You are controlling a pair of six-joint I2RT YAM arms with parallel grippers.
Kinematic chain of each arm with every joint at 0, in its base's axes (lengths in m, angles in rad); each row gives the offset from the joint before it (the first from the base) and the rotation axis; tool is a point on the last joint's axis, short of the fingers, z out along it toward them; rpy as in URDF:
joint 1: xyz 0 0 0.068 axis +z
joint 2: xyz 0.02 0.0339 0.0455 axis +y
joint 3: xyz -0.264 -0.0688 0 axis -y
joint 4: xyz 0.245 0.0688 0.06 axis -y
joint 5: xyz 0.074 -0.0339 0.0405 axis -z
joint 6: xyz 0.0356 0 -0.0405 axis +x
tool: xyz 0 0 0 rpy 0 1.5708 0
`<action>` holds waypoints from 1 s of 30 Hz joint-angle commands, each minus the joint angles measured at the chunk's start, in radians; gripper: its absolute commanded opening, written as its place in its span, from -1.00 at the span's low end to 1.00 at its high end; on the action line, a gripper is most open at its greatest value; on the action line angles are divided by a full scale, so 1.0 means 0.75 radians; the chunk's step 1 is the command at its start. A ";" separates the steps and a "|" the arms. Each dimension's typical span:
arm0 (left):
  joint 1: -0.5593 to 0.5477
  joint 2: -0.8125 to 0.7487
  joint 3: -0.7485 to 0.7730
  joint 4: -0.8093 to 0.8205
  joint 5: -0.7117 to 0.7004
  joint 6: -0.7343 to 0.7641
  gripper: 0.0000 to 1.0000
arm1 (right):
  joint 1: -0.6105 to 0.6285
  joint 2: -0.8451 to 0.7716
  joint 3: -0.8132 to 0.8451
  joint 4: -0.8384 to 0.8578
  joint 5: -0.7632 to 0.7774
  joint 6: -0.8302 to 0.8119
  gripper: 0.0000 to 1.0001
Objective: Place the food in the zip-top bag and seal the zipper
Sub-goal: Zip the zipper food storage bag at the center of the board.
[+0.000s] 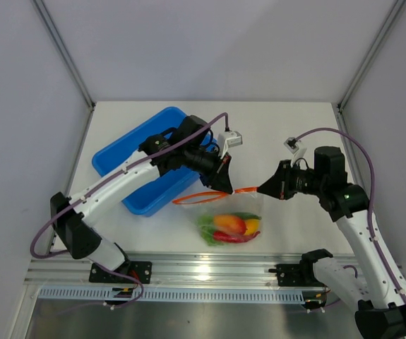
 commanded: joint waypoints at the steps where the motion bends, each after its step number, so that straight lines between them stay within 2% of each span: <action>1: 0.044 -0.125 -0.034 -0.066 -0.081 0.016 -0.99 | -0.018 0.012 0.038 -0.019 0.090 -0.034 -1.00; 30: 0.116 -0.505 -0.410 -0.134 -0.198 0.033 -0.99 | -0.051 0.092 0.173 -0.056 0.206 -0.034 -1.00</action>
